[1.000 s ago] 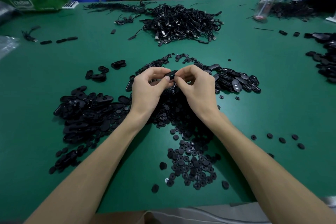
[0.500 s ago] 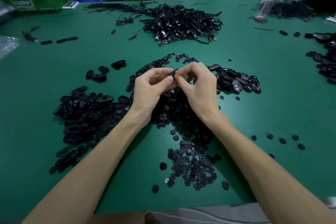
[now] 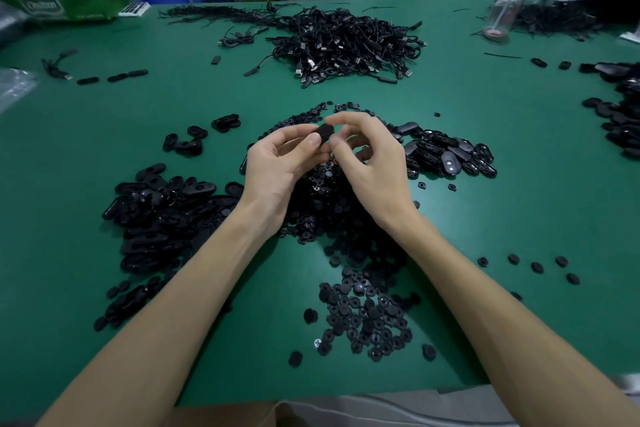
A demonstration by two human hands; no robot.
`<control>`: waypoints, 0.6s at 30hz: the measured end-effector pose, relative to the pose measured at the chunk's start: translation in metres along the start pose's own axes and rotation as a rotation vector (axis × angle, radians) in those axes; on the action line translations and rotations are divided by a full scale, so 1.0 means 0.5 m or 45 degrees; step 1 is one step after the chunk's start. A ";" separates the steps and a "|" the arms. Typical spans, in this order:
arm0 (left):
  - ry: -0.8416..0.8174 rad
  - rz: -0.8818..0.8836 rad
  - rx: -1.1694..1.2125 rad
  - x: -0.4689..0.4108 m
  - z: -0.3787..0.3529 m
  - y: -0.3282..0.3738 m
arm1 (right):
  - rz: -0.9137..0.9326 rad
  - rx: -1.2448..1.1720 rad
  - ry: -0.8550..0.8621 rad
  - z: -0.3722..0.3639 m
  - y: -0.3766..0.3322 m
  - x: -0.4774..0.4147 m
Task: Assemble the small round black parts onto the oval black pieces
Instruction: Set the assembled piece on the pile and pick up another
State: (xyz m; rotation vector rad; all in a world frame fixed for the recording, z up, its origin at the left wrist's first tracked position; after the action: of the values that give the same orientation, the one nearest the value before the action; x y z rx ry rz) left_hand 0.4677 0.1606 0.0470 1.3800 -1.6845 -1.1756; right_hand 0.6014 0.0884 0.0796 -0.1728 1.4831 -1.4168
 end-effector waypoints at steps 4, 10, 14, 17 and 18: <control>-0.021 -0.119 -0.209 0.005 -0.008 -0.001 | -0.133 -0.079 0.044 0.007 0.016 -0.006; -0.012 -0.241 -0.400 0.004 -0.006 0.007 | -0.112 -0.013 0.047 0.008 0.019 -0.005; 0.019 -0.249 -0.455 0.008 -0.011 0.010 | -0.011 0.069 0.041 0.004 0.010 0.000; 0.074 -0.273 -0.514 0.010 -0.014 0.017 | 0.072 0.128 0.042 0.000 0.000 0.004; 0.087 -0.283 -0.536 0.011 -0.015 0.019 | 0.101 0.148 0.040 -0.001 -0.003 0.006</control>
State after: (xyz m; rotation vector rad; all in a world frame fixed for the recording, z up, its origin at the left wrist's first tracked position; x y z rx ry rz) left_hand 0.4692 0.1538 0.0584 1.3395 -1.1684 -1.4886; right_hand 0.5989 0.0864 0.0791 -0.0195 1.4136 -1.4427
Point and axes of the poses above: each hand's wrist, its own x-axis away from the middle knuckle, its own z-axis out of the back of the hand, y = z × x, the point moved 6 cm from there along -x, towards the middle knuckle, and after that the axes turned 8 degrees about y, right-handed, at the moved point
